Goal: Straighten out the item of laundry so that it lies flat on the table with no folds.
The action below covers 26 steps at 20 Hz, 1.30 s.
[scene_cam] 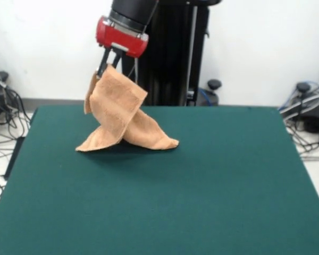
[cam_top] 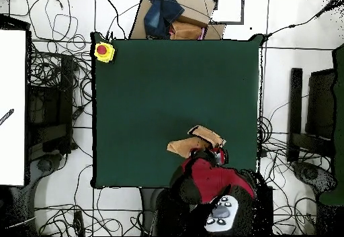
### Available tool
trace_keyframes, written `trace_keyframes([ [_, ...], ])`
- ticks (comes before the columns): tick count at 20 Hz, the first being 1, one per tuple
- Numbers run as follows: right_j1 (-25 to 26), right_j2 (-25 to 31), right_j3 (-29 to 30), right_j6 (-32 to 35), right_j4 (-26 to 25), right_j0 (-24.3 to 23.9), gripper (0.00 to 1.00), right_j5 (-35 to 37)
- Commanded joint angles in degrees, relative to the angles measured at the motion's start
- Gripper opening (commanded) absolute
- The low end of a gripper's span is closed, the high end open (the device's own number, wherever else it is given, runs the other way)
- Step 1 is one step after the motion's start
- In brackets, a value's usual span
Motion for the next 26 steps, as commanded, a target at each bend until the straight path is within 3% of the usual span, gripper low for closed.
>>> trace_keyframes([
  [1, 1.4, -6.6, -5.5, 7.6, 4.1, 4.0, 0.0, 1.8],
  [3, 1.3, -6.2, -5.8, 7.4, 4.0, 3.5, 0.0, 1.9],
  [8, 2.5, -11.4, -5.2, 11.1, 9.3, 6.4, 0.0, 0.7],
  [13, 1.0, -10.2, -3.3, 10.4, 10.8, 5.2, 0.0, 0.7],
  [18, -3.7, -4.8, 7.0, 12.6, 14.8, 1.1, 0.0, 9.8],
  [22, -2.8, -4.8, 8.4, 11.4, 17.5, 0.7, 0.0, 15.9],
  [26, -3.2, -2.6, 8.8, 7.7, 14.3, -5.0, 0.0, 12.1],
])
